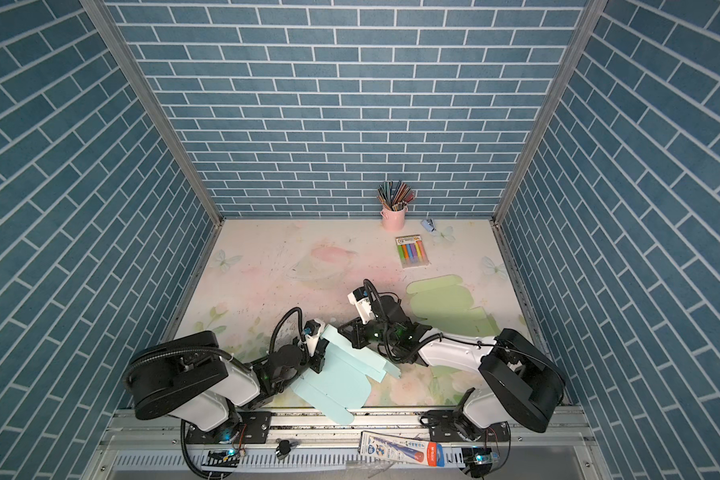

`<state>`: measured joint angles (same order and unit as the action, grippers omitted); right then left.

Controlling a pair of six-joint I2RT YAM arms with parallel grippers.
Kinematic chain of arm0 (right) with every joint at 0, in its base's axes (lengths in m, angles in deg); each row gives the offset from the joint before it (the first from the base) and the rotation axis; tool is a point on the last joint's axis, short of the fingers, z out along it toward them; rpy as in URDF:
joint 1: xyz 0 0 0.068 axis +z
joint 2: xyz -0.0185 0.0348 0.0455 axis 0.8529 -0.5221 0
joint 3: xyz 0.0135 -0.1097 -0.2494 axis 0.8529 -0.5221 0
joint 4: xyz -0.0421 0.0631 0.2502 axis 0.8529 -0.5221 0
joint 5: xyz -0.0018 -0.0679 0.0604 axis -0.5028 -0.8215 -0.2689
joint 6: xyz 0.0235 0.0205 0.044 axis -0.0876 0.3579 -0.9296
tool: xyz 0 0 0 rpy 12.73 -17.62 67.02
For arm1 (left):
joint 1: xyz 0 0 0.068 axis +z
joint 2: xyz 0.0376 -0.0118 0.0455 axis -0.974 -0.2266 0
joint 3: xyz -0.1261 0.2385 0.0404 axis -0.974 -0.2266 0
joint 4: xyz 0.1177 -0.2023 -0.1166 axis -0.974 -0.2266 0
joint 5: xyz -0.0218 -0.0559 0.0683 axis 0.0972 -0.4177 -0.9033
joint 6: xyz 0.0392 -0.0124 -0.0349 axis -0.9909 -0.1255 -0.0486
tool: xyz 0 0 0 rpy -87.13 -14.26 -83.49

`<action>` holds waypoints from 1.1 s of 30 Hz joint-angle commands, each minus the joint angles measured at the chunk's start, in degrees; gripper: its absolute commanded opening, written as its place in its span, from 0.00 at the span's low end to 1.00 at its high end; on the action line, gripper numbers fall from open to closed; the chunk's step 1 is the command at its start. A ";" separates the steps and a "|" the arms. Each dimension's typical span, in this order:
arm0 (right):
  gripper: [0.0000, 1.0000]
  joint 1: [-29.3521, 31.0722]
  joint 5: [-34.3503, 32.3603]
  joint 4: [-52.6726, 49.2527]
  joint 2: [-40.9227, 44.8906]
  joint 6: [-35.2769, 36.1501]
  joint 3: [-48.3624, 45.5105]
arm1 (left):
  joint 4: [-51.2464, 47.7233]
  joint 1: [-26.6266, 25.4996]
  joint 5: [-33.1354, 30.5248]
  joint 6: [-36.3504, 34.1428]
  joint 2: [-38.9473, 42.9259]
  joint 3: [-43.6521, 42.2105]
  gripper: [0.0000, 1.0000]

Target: Fold the paper box

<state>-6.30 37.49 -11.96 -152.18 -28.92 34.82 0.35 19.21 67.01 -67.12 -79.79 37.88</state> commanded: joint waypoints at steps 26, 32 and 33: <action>0.12 -0.15 -4.99 -10.81 6.11 2.42 0.04 | -7.46 -0.44 -2.19 0.64 9.94 1.03 0.00; 0.15 -0.15 -14.04 -20.55 21.91 13.47 3.28 | -21.30 -0.37 -9.99 5.67 18.22 3.03 0.00; 0.15 -0.18 -15.48 -21.40 25.06 15.00 3.08 | -24.27 -0.26 -11.29 6.68 19.83 3.71 0.00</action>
<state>-6.35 28.55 -27.52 -134.17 -21.16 35.69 -15.43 18.97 61.59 -64.62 -63.09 39.39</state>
